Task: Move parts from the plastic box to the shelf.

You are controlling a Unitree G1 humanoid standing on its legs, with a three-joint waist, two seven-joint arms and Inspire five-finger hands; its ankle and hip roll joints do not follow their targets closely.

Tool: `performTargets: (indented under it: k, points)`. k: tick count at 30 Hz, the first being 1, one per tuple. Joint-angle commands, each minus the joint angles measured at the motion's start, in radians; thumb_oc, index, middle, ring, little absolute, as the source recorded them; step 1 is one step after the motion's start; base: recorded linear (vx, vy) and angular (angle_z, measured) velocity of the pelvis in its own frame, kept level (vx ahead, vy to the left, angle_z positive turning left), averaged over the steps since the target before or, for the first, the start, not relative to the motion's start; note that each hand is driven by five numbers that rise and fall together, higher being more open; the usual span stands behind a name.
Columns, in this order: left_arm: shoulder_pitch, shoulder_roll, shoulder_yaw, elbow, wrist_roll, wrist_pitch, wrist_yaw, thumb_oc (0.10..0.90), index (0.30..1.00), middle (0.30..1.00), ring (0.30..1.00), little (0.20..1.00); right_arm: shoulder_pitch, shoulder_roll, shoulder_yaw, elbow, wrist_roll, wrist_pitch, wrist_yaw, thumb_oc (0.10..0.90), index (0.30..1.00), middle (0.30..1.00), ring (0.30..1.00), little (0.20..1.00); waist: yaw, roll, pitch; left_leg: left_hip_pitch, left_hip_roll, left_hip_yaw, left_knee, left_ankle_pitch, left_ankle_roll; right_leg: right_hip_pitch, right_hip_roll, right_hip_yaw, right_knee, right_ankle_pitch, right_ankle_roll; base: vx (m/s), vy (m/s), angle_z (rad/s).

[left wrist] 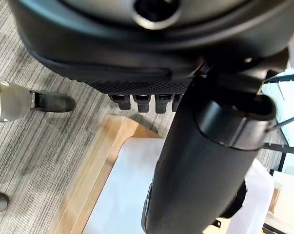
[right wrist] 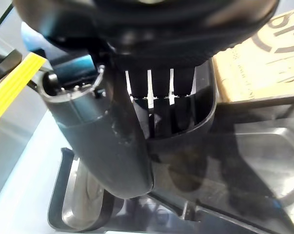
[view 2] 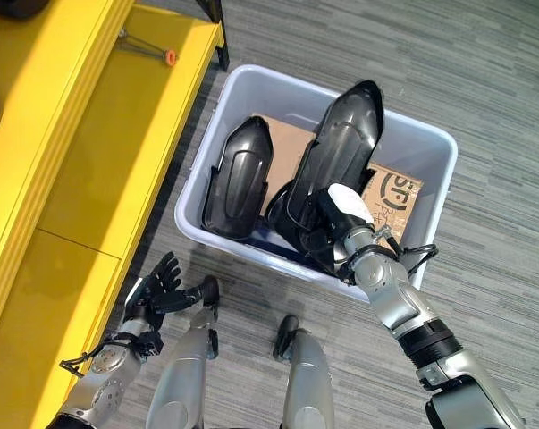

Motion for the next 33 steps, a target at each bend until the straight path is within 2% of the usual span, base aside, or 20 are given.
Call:
performTargets:
  k: [1, 9, 21, 33]
  points:
    - [0.003, 0.021, 0.022, -0.063, -0.03, -0.045, -0.028, 0.9, 1.0, 1.0, 1.0, 1.0, -0.143, -0.096, -0.04, -0.097, 0.025, -0.092, -0.031, 0.4, 0.3, 0.3, 0.3, 0.3, -0.004, -0.009, -0.05, 0.1, 0.06, -0.016, 0.084, -0.188, -0.039, 0.14, -0.015, 0.046, -0.3, 0.152, 0.088, 0.02, 0.01, -0.04]
    - [0.004, 0.019, 0.031, -0.058, -0.043, -0.044, -0.043, 0.9, 1.0, 1.0, 1.0, 1.0, -0.191, -0.161, -0.036, -0.122, 0.067, -0.108, -0.007, 0.4, 0.3, 0.3, 0.3, 0.3, -0.008, -0.016, -0.113, 0.152, 0.07, -0.001, 0.055, -0.184, -0.045, 0.189, -0.007, 0.059, -0.364, 0.176, 0.096, 0.02, 0.009, -0.03]
    - [0.017, 0.018, 0.041, -0.041, -0.051, -0.032, -0.063, 0.9, 1.0, 1.0, 1.0, 1.0, -0.252, -0.268, -0.006, -0.176, 0.137, -0.135, 0.05, 0.4, 0.3, 0.3, 0.3, 0.3, -0.013, -0.015, -0.192, 0.22, 0.07, 0.007, 0.023, -0.18, -0.054, 0.257, -0.008, 0.051, -0.395, 0.174, 0.1, 0.03, -0.009, -0.02]
    - [0.056, 0.026, 0.069, -0.028, -0.06, -0.022, -0.083, 0.9, 1.0, 1.0, 1.0, 1.0, -0.374, -0.343, 0.113, -0.182, 0.219, -0.161, 0.127, 0.4, 0.3, 0.3, 0.3, 0.3, -0.01, -0.014, -0.311, 0.318, 0.101, 0.011, -0.015, -0.162, -0.069, 0.356, 0.014, 0.031, -0.408, 0.14, 0.09, 0.02, -0.053, 0.01]
